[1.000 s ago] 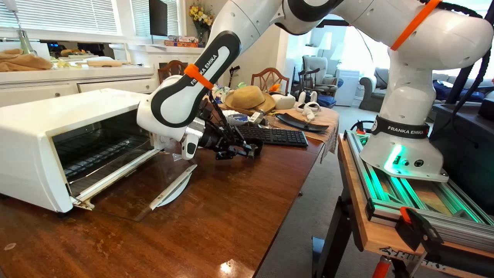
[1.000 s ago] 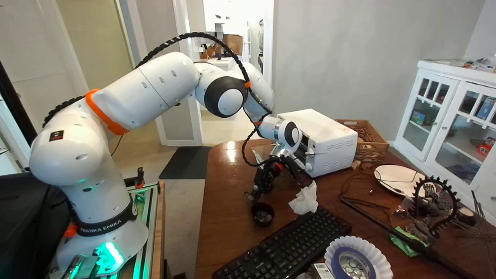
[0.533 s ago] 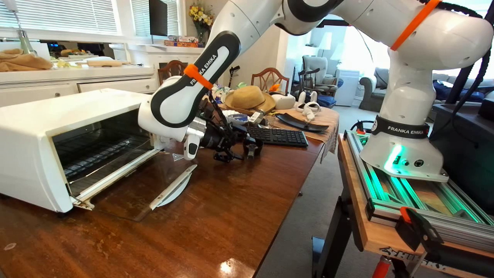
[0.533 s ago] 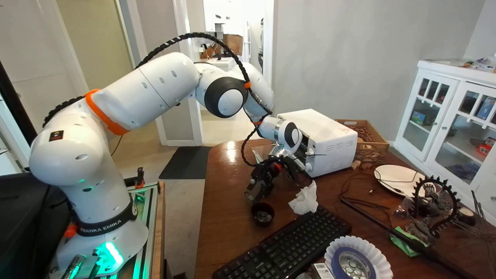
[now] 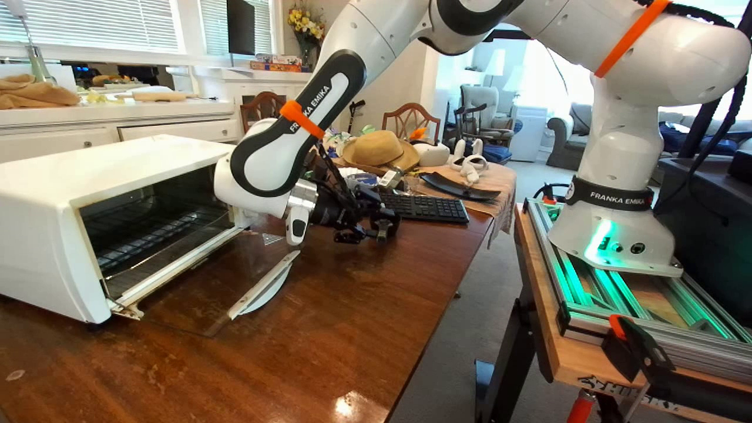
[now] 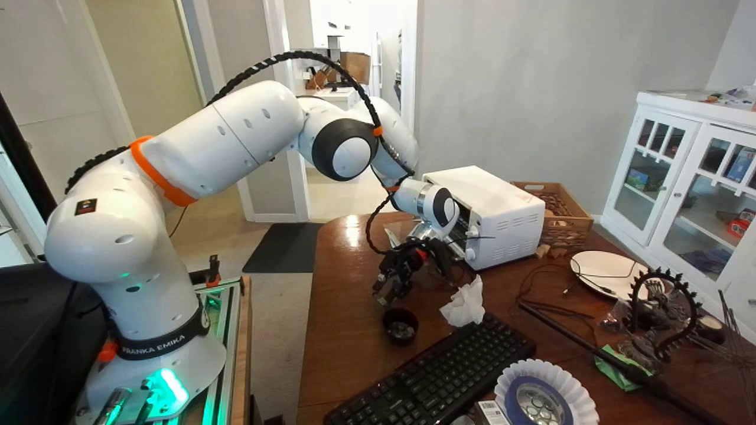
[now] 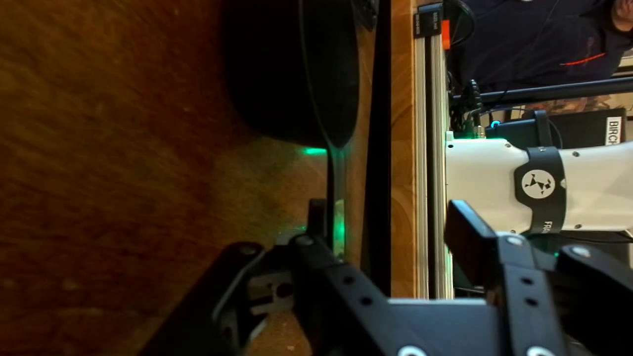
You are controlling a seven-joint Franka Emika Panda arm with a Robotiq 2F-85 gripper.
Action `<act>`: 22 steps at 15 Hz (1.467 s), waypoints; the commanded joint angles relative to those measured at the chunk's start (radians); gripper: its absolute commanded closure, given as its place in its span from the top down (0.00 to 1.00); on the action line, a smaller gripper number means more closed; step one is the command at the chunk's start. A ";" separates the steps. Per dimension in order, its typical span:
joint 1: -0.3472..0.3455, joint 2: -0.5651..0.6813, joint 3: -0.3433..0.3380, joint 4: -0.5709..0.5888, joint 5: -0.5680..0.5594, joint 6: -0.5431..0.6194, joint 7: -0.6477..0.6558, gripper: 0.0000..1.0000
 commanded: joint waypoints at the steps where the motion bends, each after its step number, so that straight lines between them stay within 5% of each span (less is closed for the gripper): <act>1: -0.006 0.025 0.007 0.020 0.024 -0.038 0.026 0.32; 4: -0.007 0.026 0.008 0.020 0.025 -0.054 0.029 0.27; 5: -0.008 0.027 0.008 0.021 0.026 -0.058 0.030 0.14; 6: -0.008 0.028 0.009 0.022 0.027 -0.063 0.030 0.15; 7: -0.008 0.028 0.008 0.022 0.027 -0.067 0.032 0.43; 10: -0.003 0.026 0.008 0.026 0.017 -0.058 0.041 0.50; 16: -0.005 0.008 0.015 0.016 -0.002 -0.044 0.023 0.96; 17: -0.005 0.008 0.016 0.018 -0.003 -0.044 0.023 0.78; 19: -0.005 0.008 0.016 0.018 -0.003 -0.044 0.023 1.00; 22: -0.002 0.016 0.010 0.027 -0.016 -0.046 0.020 1.00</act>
